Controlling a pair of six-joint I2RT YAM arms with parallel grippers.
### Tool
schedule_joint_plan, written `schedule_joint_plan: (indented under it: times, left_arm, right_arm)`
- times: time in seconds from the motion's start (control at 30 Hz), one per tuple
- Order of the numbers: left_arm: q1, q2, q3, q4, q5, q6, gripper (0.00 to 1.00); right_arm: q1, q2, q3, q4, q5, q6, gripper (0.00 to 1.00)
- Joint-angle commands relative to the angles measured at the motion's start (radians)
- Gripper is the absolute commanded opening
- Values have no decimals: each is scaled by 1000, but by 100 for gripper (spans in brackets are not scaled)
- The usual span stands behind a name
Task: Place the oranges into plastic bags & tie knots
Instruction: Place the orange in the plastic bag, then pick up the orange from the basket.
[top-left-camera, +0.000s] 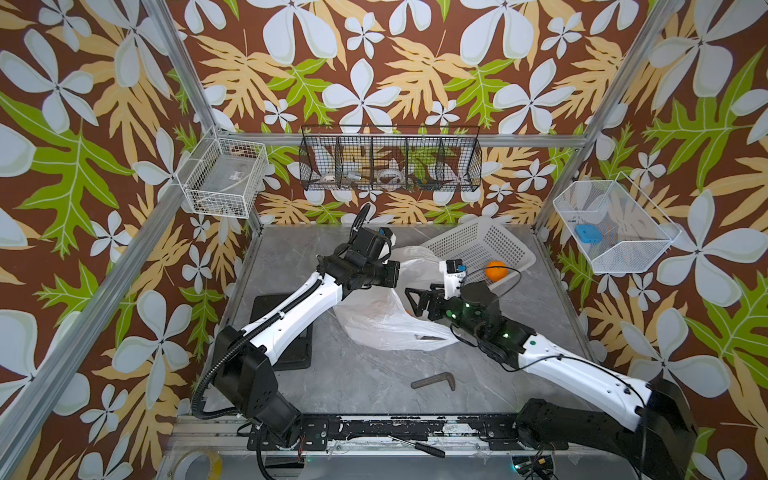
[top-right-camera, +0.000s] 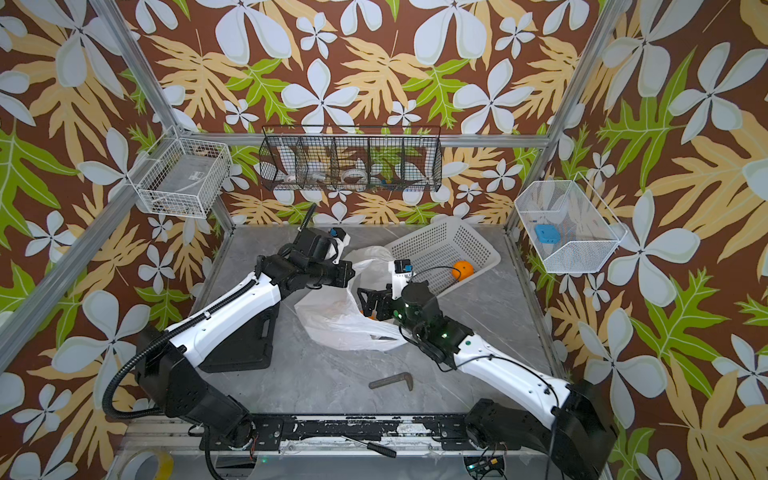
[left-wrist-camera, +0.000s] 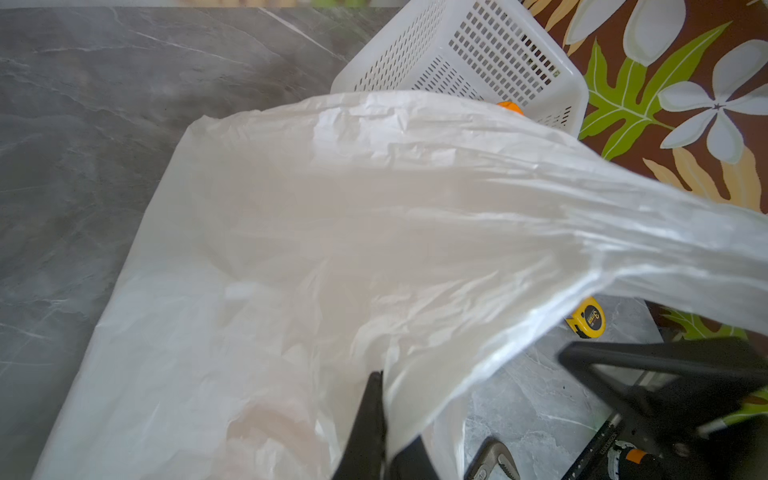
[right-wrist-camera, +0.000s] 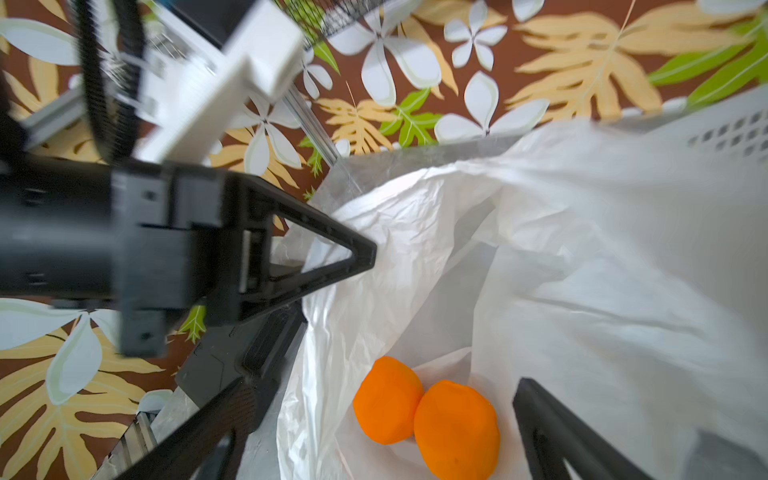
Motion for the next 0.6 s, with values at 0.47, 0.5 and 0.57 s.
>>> schedule_joint_plan:
  times: [0.47, 0.5, 0.57]
  left_arm:
    - [0, -11, -19, 32, -18, 1, 0]
    - [0, -12, -22, 32, -19, 1, 0]
    - [0, -14, -25, 32, -20, 1, 0]
  right_arm:
    - [-324, -74, 57, -463, 454, 12, 92]
    - [-378, -7, 88, -482, 387, 17, 91]
    - [-436, 115, 150, -504, 315, -16, 91]
